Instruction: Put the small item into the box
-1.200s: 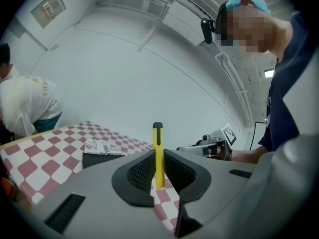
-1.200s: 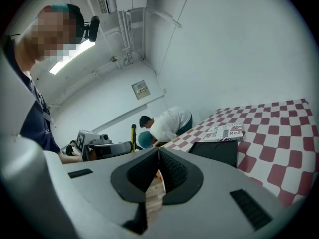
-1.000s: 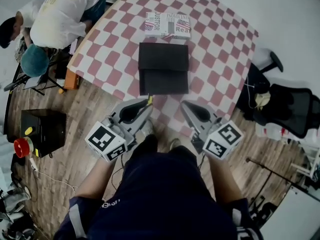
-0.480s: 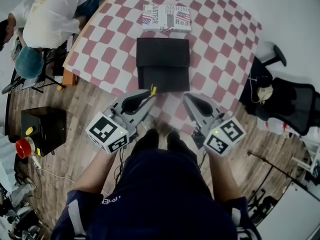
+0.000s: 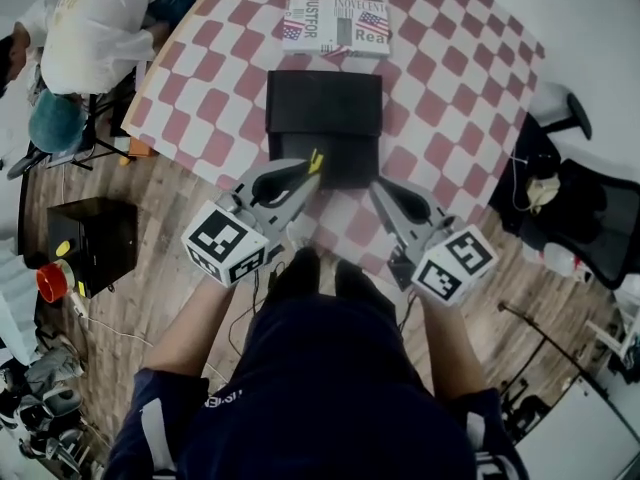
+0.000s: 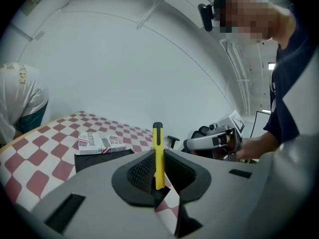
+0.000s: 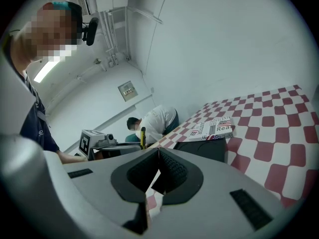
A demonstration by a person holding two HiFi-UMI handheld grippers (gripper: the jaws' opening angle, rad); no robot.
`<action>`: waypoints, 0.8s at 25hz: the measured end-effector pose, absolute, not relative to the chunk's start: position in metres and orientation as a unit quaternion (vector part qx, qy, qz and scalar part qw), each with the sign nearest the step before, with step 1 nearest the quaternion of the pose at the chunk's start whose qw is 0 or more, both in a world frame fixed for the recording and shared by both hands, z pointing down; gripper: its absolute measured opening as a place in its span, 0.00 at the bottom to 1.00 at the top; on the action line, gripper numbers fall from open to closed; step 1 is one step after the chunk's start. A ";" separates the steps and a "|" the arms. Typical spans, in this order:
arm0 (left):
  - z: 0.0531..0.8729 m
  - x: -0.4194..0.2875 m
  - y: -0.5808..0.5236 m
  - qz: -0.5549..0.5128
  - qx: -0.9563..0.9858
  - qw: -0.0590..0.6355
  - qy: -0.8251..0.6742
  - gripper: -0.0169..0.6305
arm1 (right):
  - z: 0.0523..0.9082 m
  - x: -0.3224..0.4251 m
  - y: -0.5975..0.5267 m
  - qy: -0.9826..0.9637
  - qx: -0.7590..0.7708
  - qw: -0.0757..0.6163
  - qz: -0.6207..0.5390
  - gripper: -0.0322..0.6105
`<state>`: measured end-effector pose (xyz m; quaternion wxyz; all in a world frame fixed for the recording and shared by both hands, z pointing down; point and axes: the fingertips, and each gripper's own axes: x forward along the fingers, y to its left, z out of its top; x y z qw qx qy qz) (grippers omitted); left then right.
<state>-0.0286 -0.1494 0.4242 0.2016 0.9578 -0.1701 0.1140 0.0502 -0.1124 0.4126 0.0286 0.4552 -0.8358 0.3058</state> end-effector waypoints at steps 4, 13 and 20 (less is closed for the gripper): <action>0.454 -0.013 -0.161 0.159 0.958 0.182 -0.155 0.14 | 0.429 0.063 -0.121 -0.830 0.455 0.029 0.323 0.08; 0.550 0.008 -0.174 0.309 0.938 0.123 -0.096 0.14 | 0.464 0.089 -0.123 -0.813 0.456 0.037 0.360 0.08; 0.619 0.019 -0.167 0.457 0.887 0.049 -0.038 0.14 | 0.487 0.104 -0.120 -0.801 0.459 0.040 0.382 0.08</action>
